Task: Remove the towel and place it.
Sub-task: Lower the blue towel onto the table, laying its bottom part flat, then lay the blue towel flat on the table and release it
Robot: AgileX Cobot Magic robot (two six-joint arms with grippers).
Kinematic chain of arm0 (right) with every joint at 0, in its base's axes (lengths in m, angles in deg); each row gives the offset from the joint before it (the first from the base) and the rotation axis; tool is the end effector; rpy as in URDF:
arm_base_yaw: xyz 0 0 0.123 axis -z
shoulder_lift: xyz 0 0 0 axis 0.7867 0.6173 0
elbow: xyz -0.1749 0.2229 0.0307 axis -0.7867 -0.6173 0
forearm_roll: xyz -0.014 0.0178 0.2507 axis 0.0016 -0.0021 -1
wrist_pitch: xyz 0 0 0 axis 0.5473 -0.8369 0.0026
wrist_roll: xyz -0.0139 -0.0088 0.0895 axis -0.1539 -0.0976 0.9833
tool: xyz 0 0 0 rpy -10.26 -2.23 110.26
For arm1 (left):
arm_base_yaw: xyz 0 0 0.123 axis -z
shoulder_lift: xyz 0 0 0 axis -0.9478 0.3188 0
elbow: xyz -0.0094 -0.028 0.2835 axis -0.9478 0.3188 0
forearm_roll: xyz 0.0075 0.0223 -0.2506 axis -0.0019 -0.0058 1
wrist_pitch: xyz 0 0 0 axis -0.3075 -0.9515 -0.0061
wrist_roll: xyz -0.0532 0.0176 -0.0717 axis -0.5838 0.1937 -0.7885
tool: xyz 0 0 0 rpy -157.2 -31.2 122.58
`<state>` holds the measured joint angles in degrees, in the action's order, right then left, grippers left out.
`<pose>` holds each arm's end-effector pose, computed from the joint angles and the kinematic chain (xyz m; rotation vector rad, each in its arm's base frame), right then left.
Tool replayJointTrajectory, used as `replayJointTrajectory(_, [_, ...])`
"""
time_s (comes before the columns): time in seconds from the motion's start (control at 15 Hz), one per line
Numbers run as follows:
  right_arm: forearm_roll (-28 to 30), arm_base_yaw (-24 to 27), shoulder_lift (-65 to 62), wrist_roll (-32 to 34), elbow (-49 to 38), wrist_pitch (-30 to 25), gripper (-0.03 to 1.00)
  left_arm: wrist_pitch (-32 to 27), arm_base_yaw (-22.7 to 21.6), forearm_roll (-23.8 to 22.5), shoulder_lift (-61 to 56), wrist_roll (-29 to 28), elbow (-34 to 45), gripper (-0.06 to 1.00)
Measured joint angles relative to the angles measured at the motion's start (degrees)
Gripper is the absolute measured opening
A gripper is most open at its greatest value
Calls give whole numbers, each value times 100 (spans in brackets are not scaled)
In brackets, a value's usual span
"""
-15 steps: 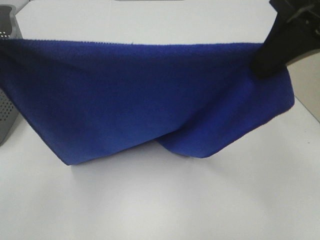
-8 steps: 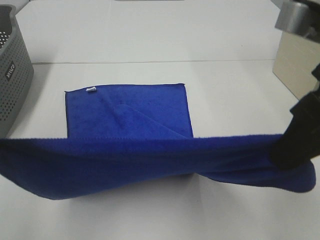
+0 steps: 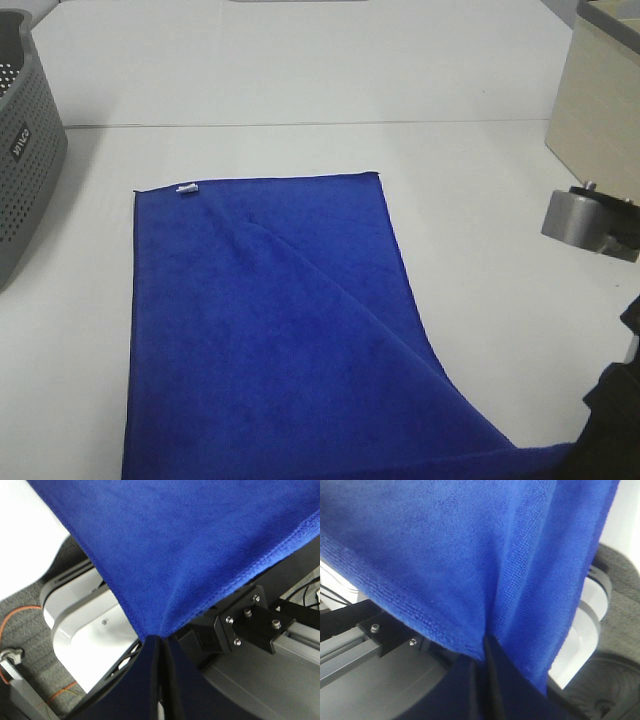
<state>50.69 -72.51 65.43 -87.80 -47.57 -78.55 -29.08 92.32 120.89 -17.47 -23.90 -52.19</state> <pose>0.1272 0.0988 0.2389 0.4670 -2.9274 -0.8369 0.1139 -0.0906 0.2403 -0.4848 -2.9979 0.7986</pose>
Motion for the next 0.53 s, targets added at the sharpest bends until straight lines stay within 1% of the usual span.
replayJointTrajectory(0.13, [-258,0,0,-46,-138,-6,2,-6,-6,29,-11,0,235,0])
replayJointTrajectory(0.27, [-516,0,11,-212,-338,-11,2,-17,-6,-63,-11,0,292,0])
replayJointTrajectory(0.47, [-630,0,344,-372,-579,0,2,-17,-6,-126,-11,0,292,0])
replayJointTrajectory(0.53, [-653,0,498,-476,-590,86,2,-17,-6,-149,-11,0,327,0])
